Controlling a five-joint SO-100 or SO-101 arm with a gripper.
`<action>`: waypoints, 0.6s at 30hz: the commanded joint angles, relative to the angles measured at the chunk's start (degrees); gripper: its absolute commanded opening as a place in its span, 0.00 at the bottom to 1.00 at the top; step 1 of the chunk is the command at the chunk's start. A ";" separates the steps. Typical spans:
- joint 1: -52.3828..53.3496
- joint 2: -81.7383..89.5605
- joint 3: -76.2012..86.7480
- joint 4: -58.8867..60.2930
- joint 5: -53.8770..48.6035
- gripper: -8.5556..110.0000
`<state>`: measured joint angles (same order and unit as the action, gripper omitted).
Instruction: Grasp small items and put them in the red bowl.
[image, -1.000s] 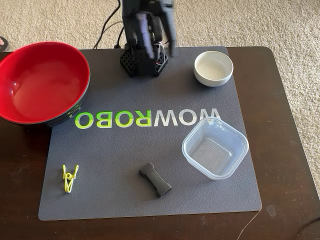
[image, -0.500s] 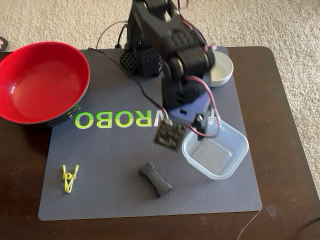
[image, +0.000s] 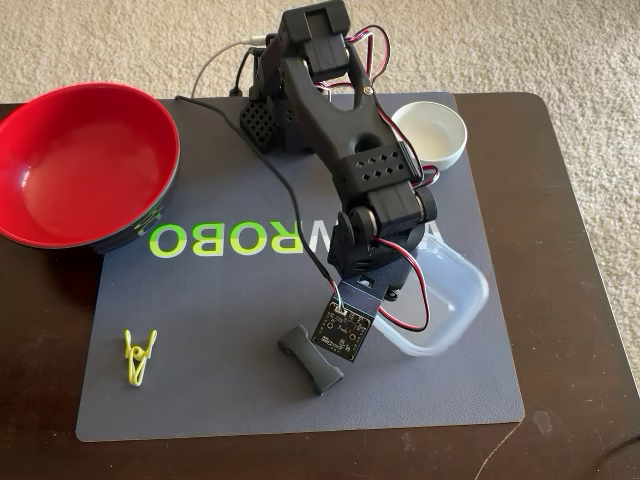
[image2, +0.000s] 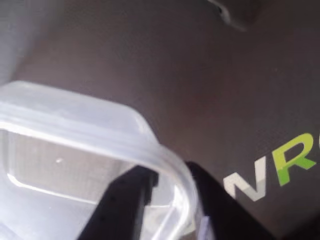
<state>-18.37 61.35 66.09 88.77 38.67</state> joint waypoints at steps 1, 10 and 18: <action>-0.09 5.62 -2.11 0.44 -2.99 0.07; 16.87 38.76 2.99 8.88 -21.97 0.07; 47.37 79.89 33.66 9.05 -11.25 0.07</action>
<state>12.39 125.16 88.24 97.65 22.59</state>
